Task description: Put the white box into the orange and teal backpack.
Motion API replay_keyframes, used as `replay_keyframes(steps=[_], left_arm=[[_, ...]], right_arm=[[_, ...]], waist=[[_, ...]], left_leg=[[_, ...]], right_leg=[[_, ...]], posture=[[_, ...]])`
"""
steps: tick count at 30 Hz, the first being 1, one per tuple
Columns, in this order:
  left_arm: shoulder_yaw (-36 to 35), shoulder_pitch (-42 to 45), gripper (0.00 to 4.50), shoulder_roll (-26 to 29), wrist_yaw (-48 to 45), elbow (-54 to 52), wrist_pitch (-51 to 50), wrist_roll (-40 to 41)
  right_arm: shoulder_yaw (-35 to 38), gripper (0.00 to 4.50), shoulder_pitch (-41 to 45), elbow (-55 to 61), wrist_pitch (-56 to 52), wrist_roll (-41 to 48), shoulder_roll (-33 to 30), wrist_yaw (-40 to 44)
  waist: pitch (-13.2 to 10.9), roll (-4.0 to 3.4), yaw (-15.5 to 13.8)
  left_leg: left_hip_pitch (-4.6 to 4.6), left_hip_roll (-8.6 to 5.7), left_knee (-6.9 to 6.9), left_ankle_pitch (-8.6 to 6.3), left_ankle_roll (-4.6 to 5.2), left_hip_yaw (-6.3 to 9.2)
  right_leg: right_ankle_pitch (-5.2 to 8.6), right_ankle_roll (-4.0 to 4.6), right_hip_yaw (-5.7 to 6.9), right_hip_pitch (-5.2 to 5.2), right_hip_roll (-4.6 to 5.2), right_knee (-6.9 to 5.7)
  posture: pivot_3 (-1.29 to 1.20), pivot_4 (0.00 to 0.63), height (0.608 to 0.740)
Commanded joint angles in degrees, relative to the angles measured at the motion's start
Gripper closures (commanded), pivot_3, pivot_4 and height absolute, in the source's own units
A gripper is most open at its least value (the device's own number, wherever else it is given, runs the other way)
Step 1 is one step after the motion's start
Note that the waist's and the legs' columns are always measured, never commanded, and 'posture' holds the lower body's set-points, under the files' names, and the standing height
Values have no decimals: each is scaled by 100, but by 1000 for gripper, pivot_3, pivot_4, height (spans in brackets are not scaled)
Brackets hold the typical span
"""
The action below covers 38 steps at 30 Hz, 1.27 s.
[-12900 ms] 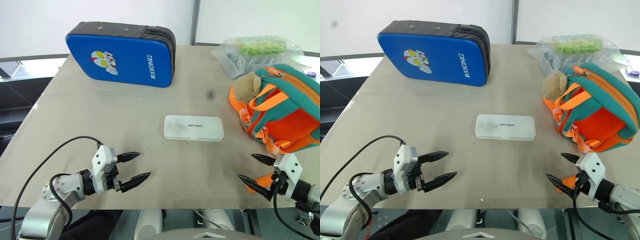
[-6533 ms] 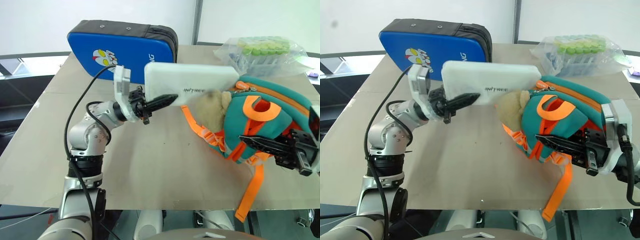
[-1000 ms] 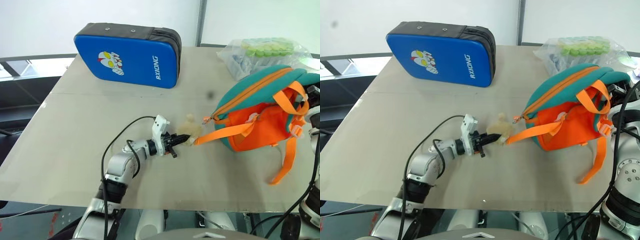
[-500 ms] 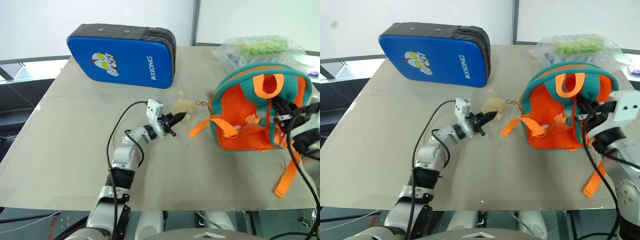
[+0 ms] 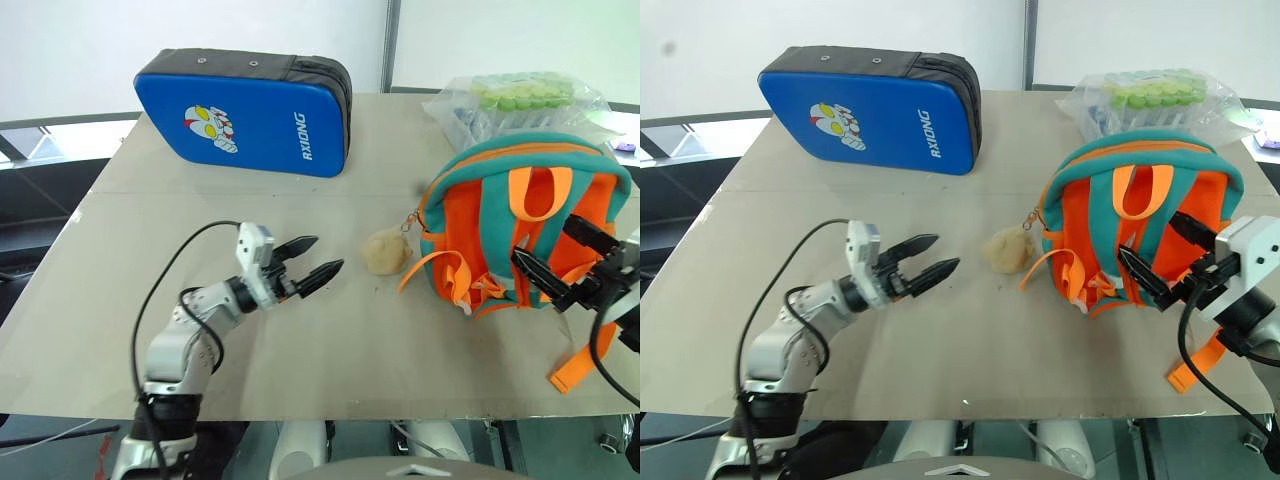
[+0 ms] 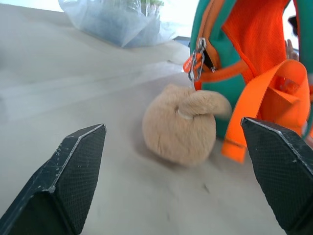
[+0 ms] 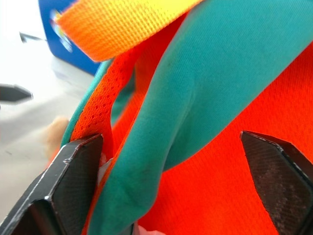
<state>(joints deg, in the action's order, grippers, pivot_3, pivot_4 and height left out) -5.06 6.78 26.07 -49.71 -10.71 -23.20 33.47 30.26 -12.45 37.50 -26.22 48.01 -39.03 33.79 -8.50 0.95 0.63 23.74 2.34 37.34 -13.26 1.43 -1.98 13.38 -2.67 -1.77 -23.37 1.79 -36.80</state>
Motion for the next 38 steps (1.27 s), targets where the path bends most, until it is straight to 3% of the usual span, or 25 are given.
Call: replay_keyframes(steps=[1, 4, 10, 13, 15, 19, 25, 32, 38], left_arm=[[-177, -157, 0, 132, -89, -369, 53, 151], [-225, -238, 0, 131, -62, -449, 33, 230], [-210, -354, 0, 144, -64, -548, 64, 230], [-226, -407, 0, 179, -54, -640, 13, 268], [-249, -454, 0, 232, -45, -734, -34, 288], [-405, -658, 0, 324, 149, -1026, -89, 319], [-917, -1693, 0, 487, 397, -1701, -66, 340], [-1477, -2580, 0, 712, 270, -1852, -5, 391], [-1599, -2711, 0, 840, 200, -1766, -156, 472]], right_arm=[[453, 43, 121, 263, -44, 857, 91, -169], [585, 43, 3, 261, -135, 802, -96, -156], [849, 43, -907, -62, 64, -786, -723, 187], [1271, 43, -1004, 2, 24, -362, -668, 497], [1376, 43, -1076, 353, -196, 441, -696, 825], [610, 43, -964, 908, -430, 948, -704, 847], [-747, 43, -735, 329, 42, -546, -423, 766], [-630, 43, -1270, -763, 825, -1427, -413, 1535], [-396, 43, -1518, -1330, 1247, -1674, -425, 1927]], waist=[[-2, 3, -13], [-2, 4, -27], [-1, 8, -51], [-2, 9, -52], [-2, 9, -43], [-2, 11, -5], [-4, 29, -5], [-7, 32, -111], [-7, 28, -136]], left_leg=[[1, 0, 0, 0, 0, 0], [2, -2, 3, 0, 0, -1], [2, -8, 4, 0, 0, -12], [3, -8, 4, 0, 0, -15], [1, -7, 4, 0, 0, -14], [-2, 6, 4, 0, 0, -2], [1, 9, 5, 0, 0, -11], [4, 6, 4, -1, 0, -16], [0, 13, 4, -1, -1, -18]], right_leg=[[0, 0, 1, 0, 1, 0], [0, 0, 0, 0, 10, 1], [1, 0, 0, 0, 11, 3], [1, 0, -1, 0, 11, 3], [1, -1, -2, 0, 10, 3], [10, -14, -1, 0, 0, 0], [4, -4, -5, -5, 20, 4], [9, -11, -5, -11, 24, 7], [13, -17, -5, -17, 25, 6]], posture=[[0, 150, 740], [0, 150, 740], [0, 150, 740], [0, 150, 740], [0, 150, 740], [0, 150, 740], [0, 150, 740], [0, 150, 740], [0, 150, 740]])
